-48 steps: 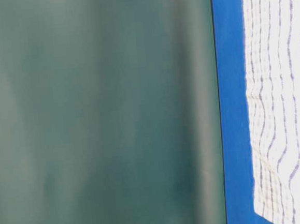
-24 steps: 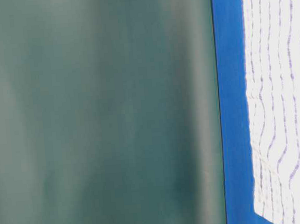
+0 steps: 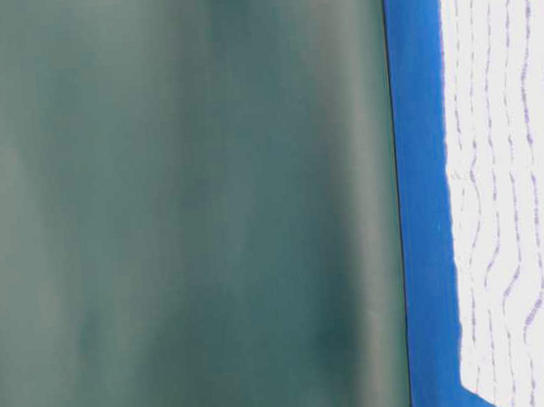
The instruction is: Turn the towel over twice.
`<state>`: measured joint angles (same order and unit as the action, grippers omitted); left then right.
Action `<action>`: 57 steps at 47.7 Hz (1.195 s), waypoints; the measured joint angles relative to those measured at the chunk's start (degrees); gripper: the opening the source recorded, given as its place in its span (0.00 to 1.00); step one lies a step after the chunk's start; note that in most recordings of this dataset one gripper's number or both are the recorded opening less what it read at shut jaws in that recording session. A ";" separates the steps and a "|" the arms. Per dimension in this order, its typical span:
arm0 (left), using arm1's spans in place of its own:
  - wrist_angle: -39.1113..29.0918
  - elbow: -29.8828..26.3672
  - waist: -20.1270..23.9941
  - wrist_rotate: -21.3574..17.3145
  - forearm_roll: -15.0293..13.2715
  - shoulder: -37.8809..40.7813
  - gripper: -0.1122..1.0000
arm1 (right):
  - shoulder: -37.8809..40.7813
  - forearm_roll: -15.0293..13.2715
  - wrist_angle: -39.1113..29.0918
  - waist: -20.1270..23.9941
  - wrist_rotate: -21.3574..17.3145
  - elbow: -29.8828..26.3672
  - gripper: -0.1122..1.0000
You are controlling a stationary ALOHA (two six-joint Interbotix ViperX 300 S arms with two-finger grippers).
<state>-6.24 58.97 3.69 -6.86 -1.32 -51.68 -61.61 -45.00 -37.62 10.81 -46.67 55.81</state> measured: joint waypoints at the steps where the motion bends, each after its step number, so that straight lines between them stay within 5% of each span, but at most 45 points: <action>1: -0.18 0.35 0.18 0.09 0.00 -0.62 0.73 | -0.70 -0.18 -0.18 0.00 -0.18 0.44 0.66; 13: -0.18 8.17 2.02 1.32 0.00 -10.63 0.73 | -8.26 -0.62 0.00 -1.05 -1.58 7.29 0.66; 32: 0.18 19.60 2.46 6.50 0.00 -22.85 0.73 | -11.07 -0.70 6.68 -6.68 -9.05 18.02 0.66; 57: 0.44 20.04 2.55 6.50 0.09 -23.55 0.73 | -11.07 -0.79 9.14 -7.91 -9.40 19.16 0.66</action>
<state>-5.80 79.01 6.24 -0.35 -1.23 -75.23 -72.69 -45.79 -28.48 2.90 -56.07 74.97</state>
